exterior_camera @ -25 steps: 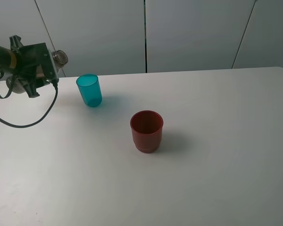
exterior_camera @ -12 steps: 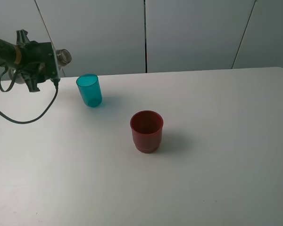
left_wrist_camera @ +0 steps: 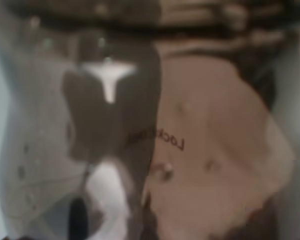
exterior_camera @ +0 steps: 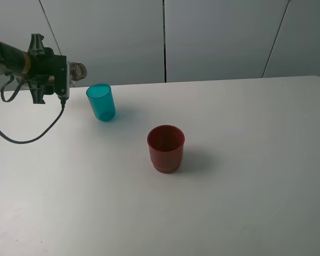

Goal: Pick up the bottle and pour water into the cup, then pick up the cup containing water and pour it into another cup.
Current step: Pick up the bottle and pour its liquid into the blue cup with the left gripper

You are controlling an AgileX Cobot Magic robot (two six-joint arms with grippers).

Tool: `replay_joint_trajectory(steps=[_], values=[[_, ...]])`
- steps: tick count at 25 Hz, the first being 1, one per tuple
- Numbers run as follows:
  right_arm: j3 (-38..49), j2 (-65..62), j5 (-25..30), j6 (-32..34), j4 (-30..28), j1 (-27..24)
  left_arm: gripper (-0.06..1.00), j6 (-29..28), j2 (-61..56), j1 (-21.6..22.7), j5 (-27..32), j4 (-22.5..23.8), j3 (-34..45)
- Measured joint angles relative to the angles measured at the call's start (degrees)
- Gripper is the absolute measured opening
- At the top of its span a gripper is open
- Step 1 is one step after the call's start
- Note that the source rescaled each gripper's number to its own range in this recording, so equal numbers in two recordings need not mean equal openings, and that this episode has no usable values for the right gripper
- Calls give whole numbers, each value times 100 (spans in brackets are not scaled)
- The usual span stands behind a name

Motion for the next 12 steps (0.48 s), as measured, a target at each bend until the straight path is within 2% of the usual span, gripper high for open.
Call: replay_joint_trajectory(steps=[6, 12], values=[[0, 0, 0, 0, 0, 0, 24, 350, 185, 0, -9, 120, 0], [0, 0, 0, 0, 0, 0, 24, 455, 198, 0, -9, 134, -181]])
